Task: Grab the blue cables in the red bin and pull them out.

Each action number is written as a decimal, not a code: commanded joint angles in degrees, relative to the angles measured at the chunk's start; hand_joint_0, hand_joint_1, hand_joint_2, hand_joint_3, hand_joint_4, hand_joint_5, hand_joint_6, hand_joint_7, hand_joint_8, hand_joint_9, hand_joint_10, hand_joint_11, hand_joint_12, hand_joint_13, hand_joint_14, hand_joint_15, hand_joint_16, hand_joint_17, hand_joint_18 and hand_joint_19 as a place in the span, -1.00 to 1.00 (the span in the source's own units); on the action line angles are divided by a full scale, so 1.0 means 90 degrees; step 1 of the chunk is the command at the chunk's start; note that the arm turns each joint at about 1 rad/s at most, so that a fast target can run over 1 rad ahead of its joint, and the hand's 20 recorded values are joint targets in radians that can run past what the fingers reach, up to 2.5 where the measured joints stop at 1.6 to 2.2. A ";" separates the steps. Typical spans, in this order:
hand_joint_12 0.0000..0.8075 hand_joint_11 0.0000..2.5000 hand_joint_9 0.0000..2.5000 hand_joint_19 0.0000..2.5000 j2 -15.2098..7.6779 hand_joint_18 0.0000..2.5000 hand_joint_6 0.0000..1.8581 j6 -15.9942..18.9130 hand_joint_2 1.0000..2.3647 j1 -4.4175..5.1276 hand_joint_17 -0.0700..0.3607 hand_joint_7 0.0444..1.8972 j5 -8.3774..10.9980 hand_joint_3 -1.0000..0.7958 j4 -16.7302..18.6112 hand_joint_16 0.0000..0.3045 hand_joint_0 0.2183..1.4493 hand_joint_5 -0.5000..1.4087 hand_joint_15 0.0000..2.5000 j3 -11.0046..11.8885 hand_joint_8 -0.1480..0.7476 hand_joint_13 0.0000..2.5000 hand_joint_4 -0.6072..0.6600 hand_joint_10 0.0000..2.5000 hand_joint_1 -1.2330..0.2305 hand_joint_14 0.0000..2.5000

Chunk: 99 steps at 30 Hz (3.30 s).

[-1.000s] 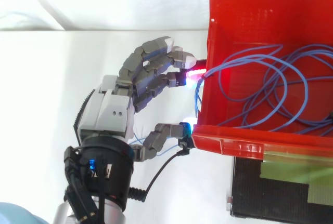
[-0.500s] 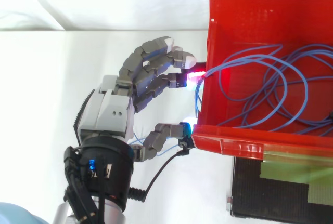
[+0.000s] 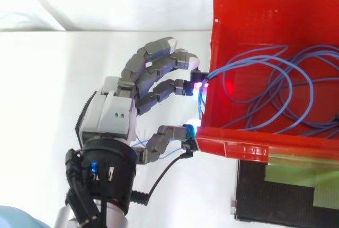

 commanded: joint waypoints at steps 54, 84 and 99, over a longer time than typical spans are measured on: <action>-0.16 -0.65 -0.50 -0.48 -0.0003 -0.65 -0.99 -0.0225 -1.00 0.0049 -0.21 -0.11 0.0000 -1.00 0.0355 -0.71 -0.07 0.44 -0.33 -0.0006 -0.13 -0.35 0.22 -0.99 -0.47 -0.98; -0.17 -0.64 -0.50 -0.48 -0.0003 -0.65 -0.99 -0.0215 -1.00 0.0039 -0.22 -0.11 0.0000 -1.00 0.0345 -0.71 -0.07 0.44 -0.33 -0.0016 -0.13 -0.34 0.21 -0.99 -0.47 -0.98; -0.17 -0.65 -0.50 -0.47 -0.0003 -0.65 -0.99 -0.0205 -1.00 0.0039 -0.22 -0.11 -0.0010 -1.00 0.0433 -0.71 -0.07 0.44 -0.33 -0.0231 -0.13 -0.35 0.22 -0.98 -0.47 -0.98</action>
